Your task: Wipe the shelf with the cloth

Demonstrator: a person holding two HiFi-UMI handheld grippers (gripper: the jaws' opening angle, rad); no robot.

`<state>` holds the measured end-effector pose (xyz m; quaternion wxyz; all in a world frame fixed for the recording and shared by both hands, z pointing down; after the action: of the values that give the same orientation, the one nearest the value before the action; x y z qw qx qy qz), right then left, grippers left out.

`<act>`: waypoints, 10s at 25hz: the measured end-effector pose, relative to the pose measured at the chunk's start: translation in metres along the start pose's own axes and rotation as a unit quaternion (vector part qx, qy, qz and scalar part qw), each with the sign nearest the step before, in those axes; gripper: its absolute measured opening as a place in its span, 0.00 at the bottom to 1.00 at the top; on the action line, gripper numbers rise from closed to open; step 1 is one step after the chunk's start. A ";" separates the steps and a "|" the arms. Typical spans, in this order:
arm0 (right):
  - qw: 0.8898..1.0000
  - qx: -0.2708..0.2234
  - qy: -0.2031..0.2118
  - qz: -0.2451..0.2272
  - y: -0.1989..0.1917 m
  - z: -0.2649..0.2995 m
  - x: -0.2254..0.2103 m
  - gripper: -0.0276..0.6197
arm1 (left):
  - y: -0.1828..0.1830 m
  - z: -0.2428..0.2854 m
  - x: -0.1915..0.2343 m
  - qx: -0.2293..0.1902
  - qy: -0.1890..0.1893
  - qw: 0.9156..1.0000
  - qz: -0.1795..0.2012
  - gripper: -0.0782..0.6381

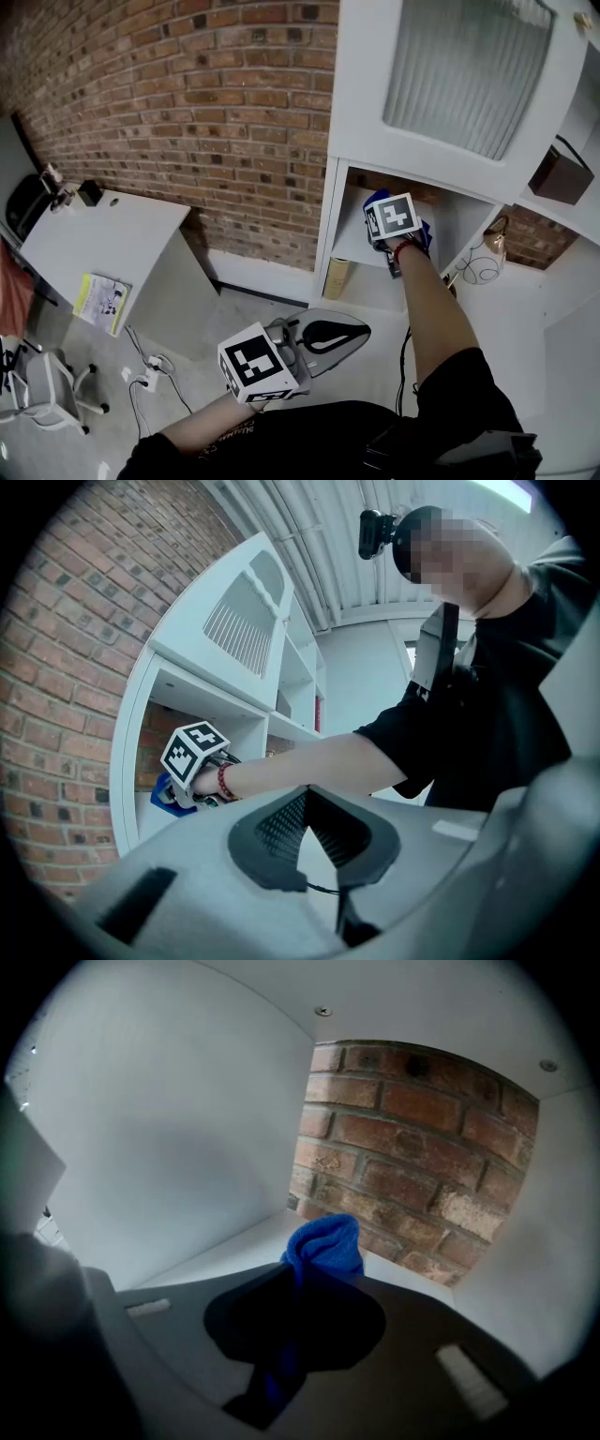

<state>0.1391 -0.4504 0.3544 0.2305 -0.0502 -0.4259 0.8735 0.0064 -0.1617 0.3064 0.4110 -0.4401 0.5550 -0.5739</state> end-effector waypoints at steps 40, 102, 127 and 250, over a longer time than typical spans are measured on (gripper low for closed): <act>0.980 -0.103 0.126 0.110 0.011 -0.016 0.017 0.11 | -0.003 -0.027 -0.010 -0.007 0.039 0.999 0.000 0.11; 0.989 -0.008 -0.060 0.136 -0.049 -0.053 -0.048 0.10 | 0.017 0.011 -0.030 0.017 -0.049 0.999 0.009 0.11; 0.976 -0.071 0.206 0.010 0.006 -0.018 0.064 0.11 | 0.006 0.002 -0.009 -0.006 -0.025 1.000 -0.004 0.11; 0.993 -0.049 -0.020 0.103 -0.077 -0.090 -0.023 0.10 | 0.018 0.005 -0.066 -0.008 -0.064 0.997 0.030 0.11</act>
<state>0.2130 -0.3553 0.3542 0.1281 -0.0870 -0.4654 0.8714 0.0290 -0.1008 0.2850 0.4590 -0.4624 0.5451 -0.5277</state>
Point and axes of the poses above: the fingertips, and each gripper's own axes: z forward along the fingers, x to its left, y out of its top, the point moved 6 cm from there along -z, backward along the fingers, and after that the axes turned 7 degrees about y, right-handed, at the moved point
